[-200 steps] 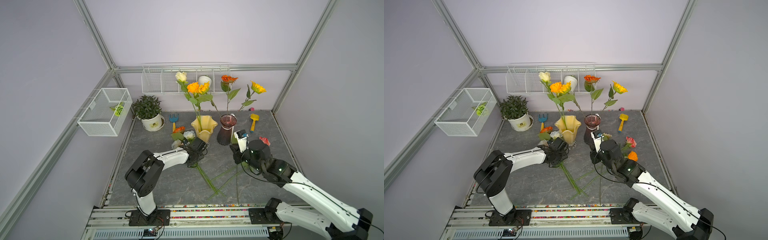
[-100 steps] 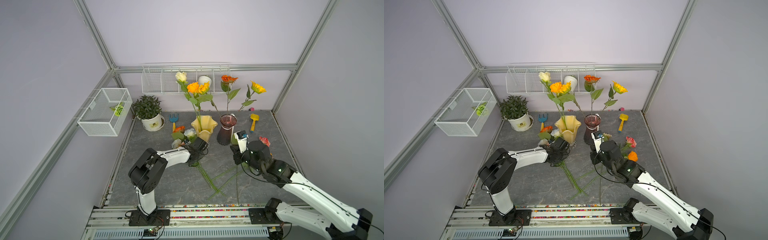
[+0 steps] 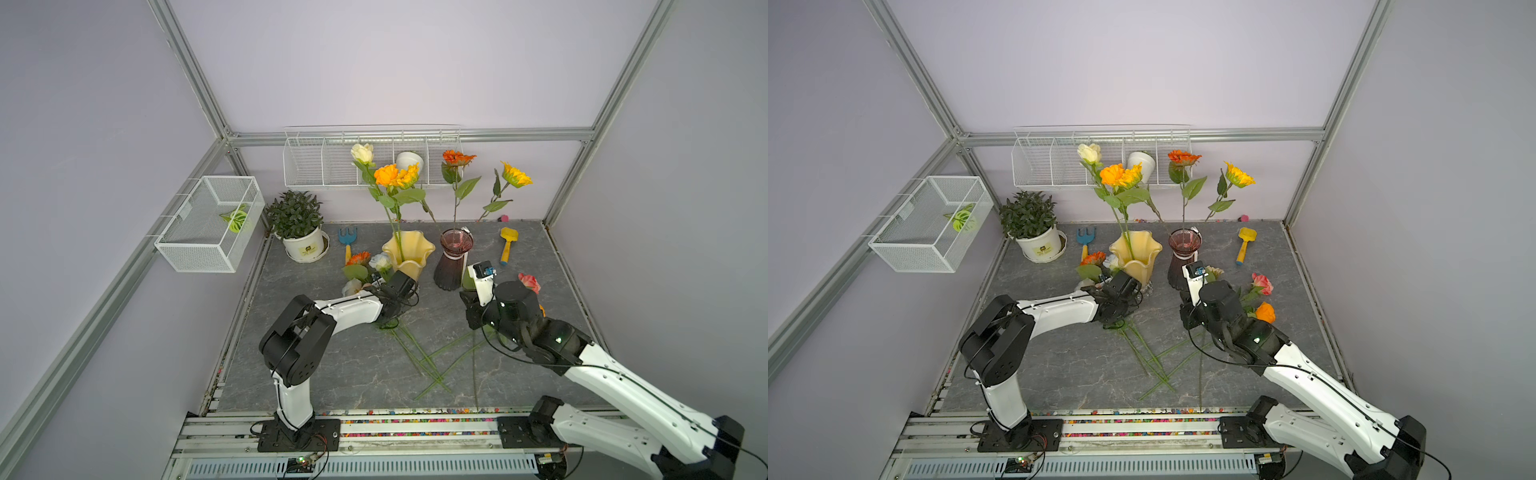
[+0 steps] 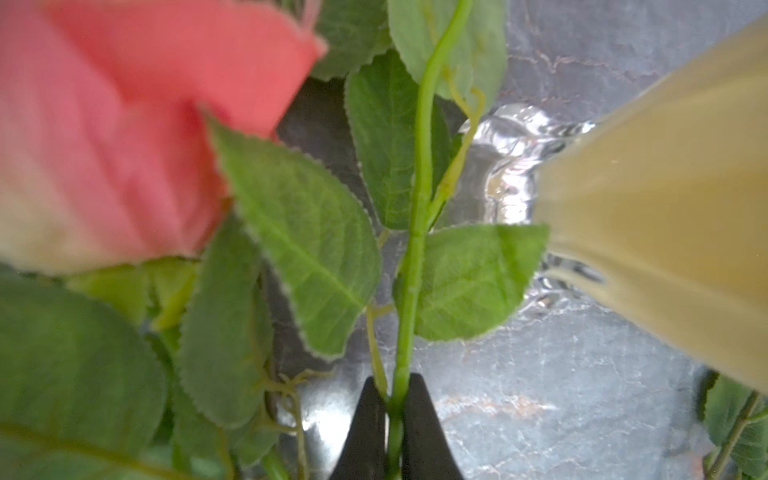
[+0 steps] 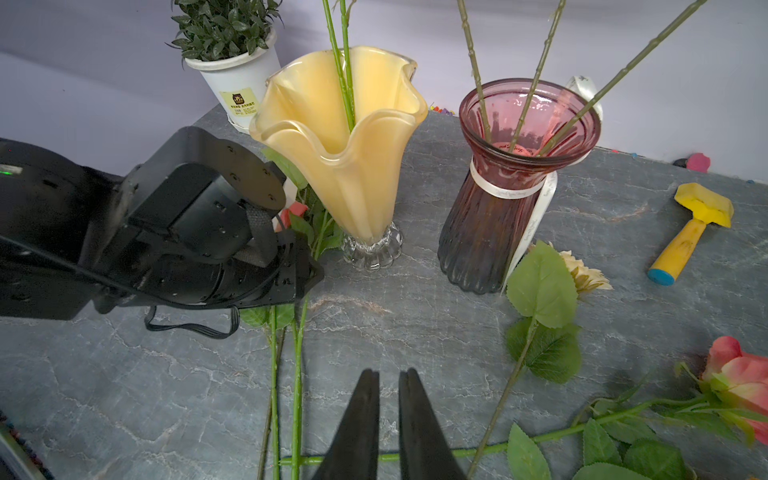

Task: Arrange the flowers in different vases according to their variety
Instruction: Pick up the flower at the center of the board, then insert the flower into the vase.

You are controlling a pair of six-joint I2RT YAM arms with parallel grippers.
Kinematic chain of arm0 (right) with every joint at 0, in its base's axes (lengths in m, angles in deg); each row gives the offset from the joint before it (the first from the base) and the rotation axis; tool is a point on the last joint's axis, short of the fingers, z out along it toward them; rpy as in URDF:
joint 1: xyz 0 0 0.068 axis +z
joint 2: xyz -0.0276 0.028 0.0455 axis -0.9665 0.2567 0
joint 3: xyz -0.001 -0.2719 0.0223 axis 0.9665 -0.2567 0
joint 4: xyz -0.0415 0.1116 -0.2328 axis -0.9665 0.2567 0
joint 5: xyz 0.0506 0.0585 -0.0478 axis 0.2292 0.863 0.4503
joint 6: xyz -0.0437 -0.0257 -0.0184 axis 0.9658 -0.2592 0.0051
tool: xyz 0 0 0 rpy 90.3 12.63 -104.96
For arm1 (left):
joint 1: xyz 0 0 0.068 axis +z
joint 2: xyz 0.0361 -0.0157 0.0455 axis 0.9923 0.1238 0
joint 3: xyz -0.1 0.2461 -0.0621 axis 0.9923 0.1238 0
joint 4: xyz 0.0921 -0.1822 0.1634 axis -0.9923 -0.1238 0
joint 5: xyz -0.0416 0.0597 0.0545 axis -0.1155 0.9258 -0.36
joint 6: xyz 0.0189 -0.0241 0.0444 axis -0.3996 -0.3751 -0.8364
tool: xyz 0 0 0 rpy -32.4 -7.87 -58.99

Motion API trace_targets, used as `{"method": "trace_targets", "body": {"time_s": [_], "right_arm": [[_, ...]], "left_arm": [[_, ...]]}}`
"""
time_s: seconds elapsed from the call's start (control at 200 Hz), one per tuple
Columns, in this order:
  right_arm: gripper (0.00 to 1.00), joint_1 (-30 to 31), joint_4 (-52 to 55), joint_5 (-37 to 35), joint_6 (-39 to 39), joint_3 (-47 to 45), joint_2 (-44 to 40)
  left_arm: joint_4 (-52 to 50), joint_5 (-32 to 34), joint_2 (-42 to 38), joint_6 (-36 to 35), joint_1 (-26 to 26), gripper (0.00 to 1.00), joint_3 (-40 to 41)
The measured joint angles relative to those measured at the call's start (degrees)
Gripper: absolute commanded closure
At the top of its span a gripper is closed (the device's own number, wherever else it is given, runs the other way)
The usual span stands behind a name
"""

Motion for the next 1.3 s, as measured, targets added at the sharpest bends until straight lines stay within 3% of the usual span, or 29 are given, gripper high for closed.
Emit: {"method": "trace_targets", "body": {"time_s": [0.195, 0.425, 0.565, 0.695, 0.83, 0.935, 1.165, 1.3], "right_arm": [[0.84, 0.0, 1.81, 0.68, -1.44, 0.0, -0.55], [0.87, 0.0, 6.58, 1.7, -5.2, 0.02, -7.74], [0.89, 0.0, 8.63, 9.81, -5.73, 0.02, -13.68], [0.89, 0.0, 8.76, 19.21, -5.7, 0.02, -18.08], [0.9, 0.0, 8.66, 25.7, -5.73, 0.02, -19.69], [0.9, 0.0, 8.55, 27.28, -5.73, 0.02, -19.32], [0.94, 0.0, 7.21, 26.91, -6.16, -0.04, -16.7], [0.94, 0.0, 5.75, 25.66, -6.82, -0.57, -15.56]], "left_arm": [[-3.82, 5.25, -4.94, -2.34, -4.63, 1.0, -1.55], [-11.93, 11.02, -21.59, 1.95, -7.5, 1.0, 0.13], [-17.73, 15.17, -33.68, 4.92, -10.29, 1.0, 3.65], [-19.67, 19.85, -43.23, 2.62, -13.88, 1.0, 4.92], [-17.0, 24.09, -49.4, -7.45, -15.98, 1.0, 3.06], [-10.36, 26.12, -49.53, -20.72, -15.96, 1.0, -1.22], [16.31, 26.95, -43.63, -54.25, -15.47, 1.0, -8.28], [27.15, 22.64, -36.59, -64.57, -9.99, 1.0, -13.9]]}}
